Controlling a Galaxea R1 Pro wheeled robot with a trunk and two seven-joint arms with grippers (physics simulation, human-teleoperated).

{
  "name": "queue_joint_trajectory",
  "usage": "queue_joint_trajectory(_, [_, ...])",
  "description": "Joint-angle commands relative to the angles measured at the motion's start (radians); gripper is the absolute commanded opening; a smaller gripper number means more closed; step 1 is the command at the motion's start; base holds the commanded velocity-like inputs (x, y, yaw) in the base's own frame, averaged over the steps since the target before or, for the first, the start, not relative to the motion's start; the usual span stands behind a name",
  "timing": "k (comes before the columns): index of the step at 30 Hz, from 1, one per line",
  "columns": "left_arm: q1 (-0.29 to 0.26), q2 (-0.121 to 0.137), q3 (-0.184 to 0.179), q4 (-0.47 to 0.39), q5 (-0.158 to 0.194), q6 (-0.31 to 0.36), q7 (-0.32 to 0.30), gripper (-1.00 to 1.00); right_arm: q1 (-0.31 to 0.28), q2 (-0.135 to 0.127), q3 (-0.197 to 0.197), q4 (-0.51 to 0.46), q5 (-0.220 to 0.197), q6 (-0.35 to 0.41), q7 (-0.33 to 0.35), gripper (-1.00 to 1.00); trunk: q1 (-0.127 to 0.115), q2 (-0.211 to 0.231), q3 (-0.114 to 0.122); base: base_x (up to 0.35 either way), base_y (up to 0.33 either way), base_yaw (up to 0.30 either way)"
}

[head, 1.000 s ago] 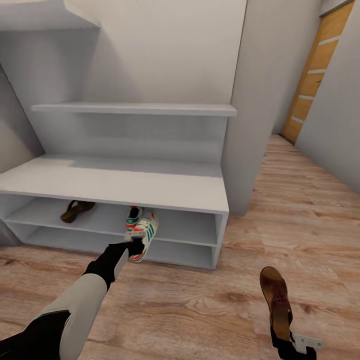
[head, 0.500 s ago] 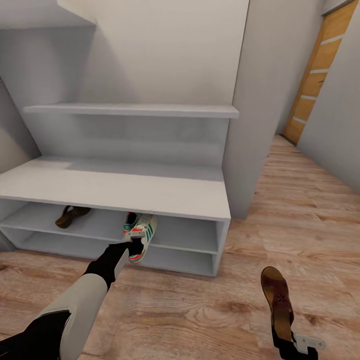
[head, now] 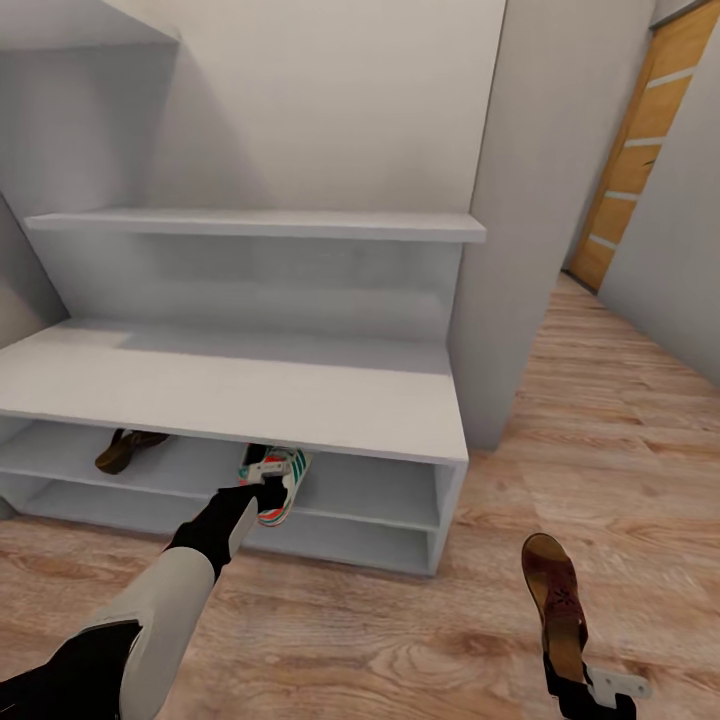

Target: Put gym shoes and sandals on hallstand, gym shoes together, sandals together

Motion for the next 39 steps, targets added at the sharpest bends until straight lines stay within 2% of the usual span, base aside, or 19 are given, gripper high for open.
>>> queue_joint_trajectory(1, [0.000, -0.001, 0.007, -0.002, -0.010, 0.005, -0.002, -1.00, -0.001, 0.001, -0.007, 0.001, -0.003, -0.002, 0.006, -1.00, 0.000, 0.000, -0.001, 0.098, 0.000, 0.000])
queue_joint_trajectory(25, [0.000, -0.002, 0.010, -0.002, -0.011, 0.004, -0.001, -1.00, -0.001, 0.001, -0.007, 0.001, -0.002, -0.002, 0.005, -1.00, 0.000, 0.000, -0.001, 0.074, -0.004, 0.000])
queue_joint_trajectory(39, [0.000, -0.001, 0.008, -0.003, -0.011, 0.004, -0.005, -1.00, -0.001, 0.001, -0.008, 0.001, -0.003, -0.002, 0.006, -1.00, 0.000, 0.000, -0.001, 0.008, -0.002, 0.000])
